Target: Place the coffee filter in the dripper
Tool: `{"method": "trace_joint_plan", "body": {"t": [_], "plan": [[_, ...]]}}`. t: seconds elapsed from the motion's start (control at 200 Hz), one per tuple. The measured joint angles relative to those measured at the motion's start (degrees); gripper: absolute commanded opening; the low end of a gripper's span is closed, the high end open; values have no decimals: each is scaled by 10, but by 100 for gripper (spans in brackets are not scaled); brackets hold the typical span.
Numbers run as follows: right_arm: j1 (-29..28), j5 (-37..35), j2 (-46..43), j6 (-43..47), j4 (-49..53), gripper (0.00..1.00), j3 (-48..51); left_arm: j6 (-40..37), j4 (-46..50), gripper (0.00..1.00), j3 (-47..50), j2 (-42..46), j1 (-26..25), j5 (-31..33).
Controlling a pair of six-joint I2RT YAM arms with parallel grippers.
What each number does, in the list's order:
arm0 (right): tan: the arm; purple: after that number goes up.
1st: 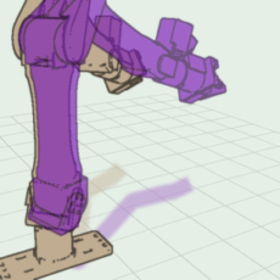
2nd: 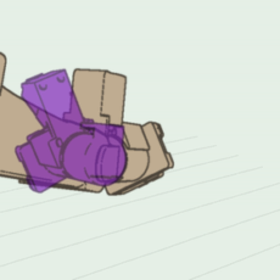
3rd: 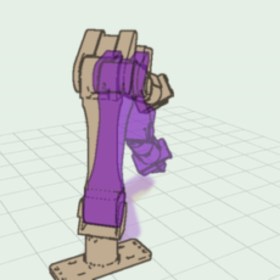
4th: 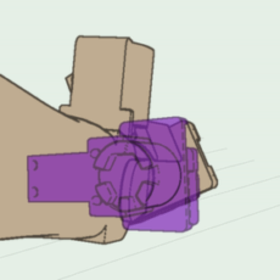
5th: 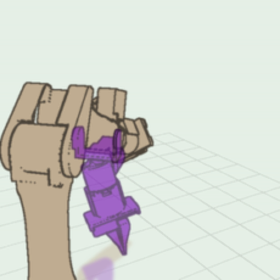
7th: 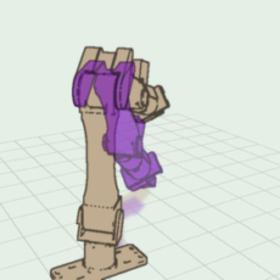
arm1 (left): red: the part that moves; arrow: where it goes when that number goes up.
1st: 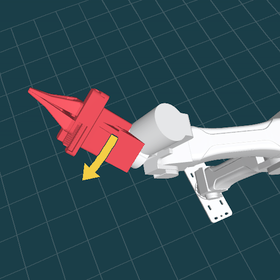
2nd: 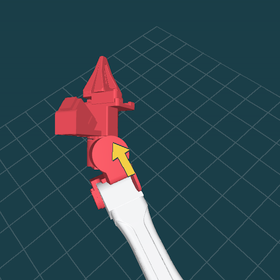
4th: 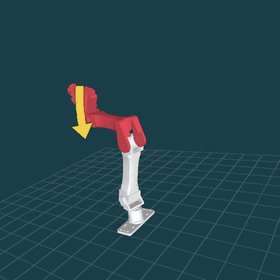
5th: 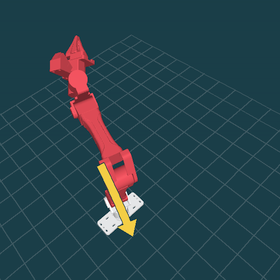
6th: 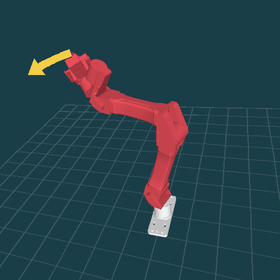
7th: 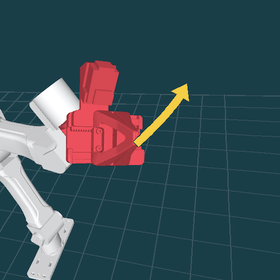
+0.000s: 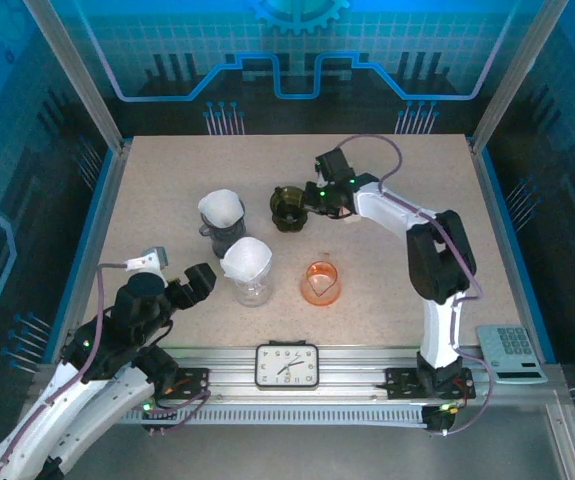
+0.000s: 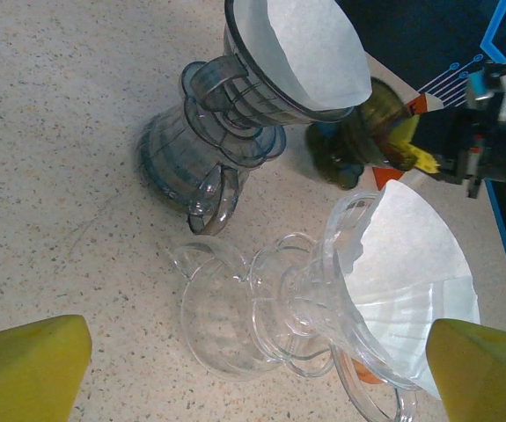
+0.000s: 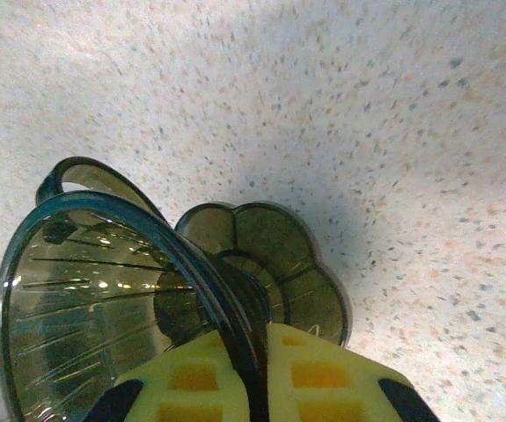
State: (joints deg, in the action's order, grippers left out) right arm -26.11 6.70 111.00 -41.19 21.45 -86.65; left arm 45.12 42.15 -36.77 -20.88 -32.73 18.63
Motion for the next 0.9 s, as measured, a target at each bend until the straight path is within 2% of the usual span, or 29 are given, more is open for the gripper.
{"method": "trace_joint_plan", "body": {"t": [0.265,0.635,0.896], "plan": [[14,10,-144,28,28,0,90,-2,-3,99,0,0,0,0],[22,26,-357,71,146,0,200,-14,-30,99,-3,-31,0,-13],[20,58,-405,83,216,0,226,-17,-63,99,-3,-64,0,-32]]}}
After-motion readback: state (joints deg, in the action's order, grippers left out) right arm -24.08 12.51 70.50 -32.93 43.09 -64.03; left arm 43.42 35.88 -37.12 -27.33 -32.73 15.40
